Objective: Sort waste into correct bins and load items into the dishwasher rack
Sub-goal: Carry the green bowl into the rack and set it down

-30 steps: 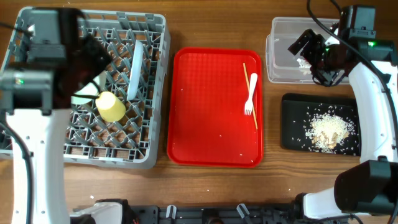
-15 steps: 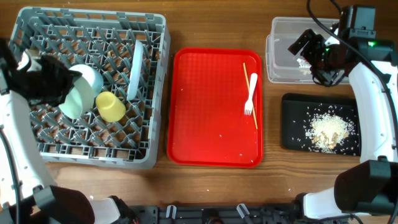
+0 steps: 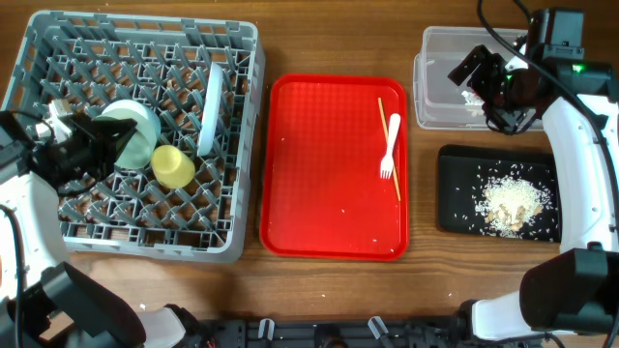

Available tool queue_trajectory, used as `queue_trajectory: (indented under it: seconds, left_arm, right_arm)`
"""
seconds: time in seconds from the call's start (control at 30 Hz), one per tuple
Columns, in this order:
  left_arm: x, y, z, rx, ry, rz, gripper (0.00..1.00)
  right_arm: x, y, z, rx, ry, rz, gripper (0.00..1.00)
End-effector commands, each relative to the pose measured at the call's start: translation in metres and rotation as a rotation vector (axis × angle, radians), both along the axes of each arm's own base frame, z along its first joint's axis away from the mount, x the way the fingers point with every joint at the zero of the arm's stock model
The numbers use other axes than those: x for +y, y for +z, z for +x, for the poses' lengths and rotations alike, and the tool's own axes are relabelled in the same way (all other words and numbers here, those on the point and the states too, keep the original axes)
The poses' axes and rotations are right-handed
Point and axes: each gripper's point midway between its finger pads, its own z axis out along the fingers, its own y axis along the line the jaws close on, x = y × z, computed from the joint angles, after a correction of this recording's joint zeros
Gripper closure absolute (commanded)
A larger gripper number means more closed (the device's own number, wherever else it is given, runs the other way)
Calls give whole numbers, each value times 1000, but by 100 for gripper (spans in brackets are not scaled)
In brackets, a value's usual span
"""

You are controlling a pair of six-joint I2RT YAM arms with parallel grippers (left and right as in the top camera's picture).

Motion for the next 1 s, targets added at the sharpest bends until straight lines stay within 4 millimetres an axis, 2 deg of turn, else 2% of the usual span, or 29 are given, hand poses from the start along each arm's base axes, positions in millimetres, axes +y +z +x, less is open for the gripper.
queue_trajectory:
  seconds: [0.0,0.2,0.37,0.5,0.77,0.97]
  left_arm:
    - [-1,-4,-9,12,3,-60,96]
    - [23,-11,-32,94,106,-128,96]
    - [24,-15,-49,117,99,-129,96]
    - [29,-10,-55,123,128,-131,96]
    - [60,-10,-91,230,278,85,96]
    - [57,5,-95,194,291,124,96]
  right_arm:
    - [-1,-4,0,10,-13,-5,0]
    - [-1,-4,0,10,-13,-5,0]
    - [-1,-4,0,10,-13,-5,0]
    - [-1,-4,0,10,-13,-5,0]
    - [-1,-4,0,10,-13,-5,0]
    - [-1,-4,0,10,-13,-5,0]
